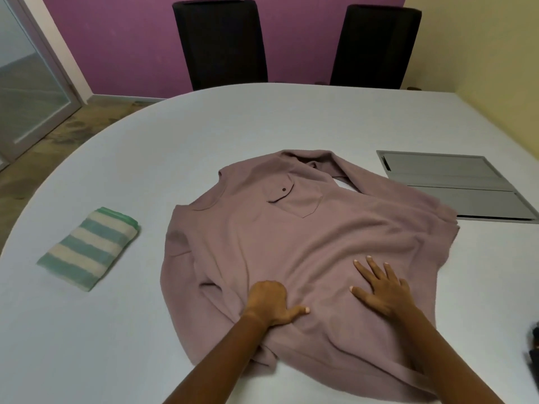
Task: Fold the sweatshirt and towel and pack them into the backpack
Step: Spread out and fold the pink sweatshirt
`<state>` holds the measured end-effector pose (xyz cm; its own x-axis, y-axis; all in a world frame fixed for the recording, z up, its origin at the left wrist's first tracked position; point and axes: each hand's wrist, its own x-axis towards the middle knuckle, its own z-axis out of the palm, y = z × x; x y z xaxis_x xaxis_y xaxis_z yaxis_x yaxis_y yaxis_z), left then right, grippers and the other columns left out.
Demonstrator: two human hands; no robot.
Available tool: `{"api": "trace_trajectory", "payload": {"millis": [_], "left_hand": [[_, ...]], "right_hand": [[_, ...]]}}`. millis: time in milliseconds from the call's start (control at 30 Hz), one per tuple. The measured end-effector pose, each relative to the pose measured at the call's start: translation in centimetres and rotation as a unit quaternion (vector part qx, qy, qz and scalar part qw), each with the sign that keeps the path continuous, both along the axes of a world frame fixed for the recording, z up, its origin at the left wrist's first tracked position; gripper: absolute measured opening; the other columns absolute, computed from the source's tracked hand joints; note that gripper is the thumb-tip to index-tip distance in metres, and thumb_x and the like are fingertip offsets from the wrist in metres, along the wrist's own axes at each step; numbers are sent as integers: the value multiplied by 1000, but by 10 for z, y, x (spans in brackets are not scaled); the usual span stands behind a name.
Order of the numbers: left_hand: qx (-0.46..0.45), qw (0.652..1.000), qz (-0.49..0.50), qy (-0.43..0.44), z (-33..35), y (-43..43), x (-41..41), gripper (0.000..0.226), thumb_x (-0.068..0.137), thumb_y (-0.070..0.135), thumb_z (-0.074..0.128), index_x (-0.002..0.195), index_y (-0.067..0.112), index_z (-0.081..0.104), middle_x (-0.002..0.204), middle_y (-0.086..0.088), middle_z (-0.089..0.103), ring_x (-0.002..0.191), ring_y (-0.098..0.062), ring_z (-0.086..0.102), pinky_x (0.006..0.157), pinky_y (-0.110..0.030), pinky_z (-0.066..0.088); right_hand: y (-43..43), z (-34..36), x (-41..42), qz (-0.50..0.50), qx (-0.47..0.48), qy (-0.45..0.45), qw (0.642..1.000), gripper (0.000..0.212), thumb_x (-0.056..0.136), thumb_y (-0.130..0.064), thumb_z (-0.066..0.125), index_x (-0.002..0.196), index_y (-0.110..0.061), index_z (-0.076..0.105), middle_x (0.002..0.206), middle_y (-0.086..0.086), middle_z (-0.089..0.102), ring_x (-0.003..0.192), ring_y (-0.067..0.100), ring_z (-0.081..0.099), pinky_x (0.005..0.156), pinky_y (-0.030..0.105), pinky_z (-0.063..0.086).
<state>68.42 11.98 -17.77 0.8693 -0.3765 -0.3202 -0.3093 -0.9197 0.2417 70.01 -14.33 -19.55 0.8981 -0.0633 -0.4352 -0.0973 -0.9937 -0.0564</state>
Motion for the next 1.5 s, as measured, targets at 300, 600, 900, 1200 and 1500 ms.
{"api": "trace_trajectory", "payload": {"millis": [300, 600, 900, 1200, 1500], "left_hand": [[15, 1000, -4, -24, 12, 7, 38, 48, 96, 46, 34, 109, 6, 57, 118, -17, 59, 108, -32, 56, 86, -34, 43], [105, 992, 49, 57, -22, 71, 58, 91, 78, 79, 28, 148, 32, -5, 158, -6, -13, 146, -28, -5, 115, -52, 1], [45, 983, 162, 74, -35, 88, 59, 130, 27, 99, 0, 144, 43, -13, 155, 3, -24, 143, -32, -20, 110, -60, -9], [46, 957, 278, 63, -38, 78, 76, 88, 78, 79, 26, 145, 38, -15, 155, 2, -24, 143, -33, -20, 109, -62, -8], [-60, 939, 311, 134, -34, 66, 109, 100, 75, 77, 43, 146, 36, -15, 152, -2, -32, 138, -35, -30, 107, -62, -15]], "right_hand": [[-24, 7, -62, -53, -23, 11, 998, 108, 48, -95, -5, 144, -44, -4, 150, -19, -13, 145, 21, 3, 114, 42, 17], [80, 10, -65, -182, 105, 4, 978, 79, 79, -75, 37, 144, -45, 5, 157, 1, -3, 143, 33, 0, 107, 60, 18], [90, -5, -14, -129, 69, 45, 988, 96, 64, -85, 42, 139, -55, -9, 152, 2, -29, 138, 43, -20, 98, 75, 9], [79, -1, 75, -45, 61, 57, 995, 99, 60, -84, 50, 137, -58, -5, 153, -4, -26, 139, 40, -20, 100, 75, 8], [52, -3, 112, 22, 44, 27, 998, 83, 76, -75, 43, 143, -50, 1, 156, -6, -15, 143, 33, -10, 106, 66, 13]]}}
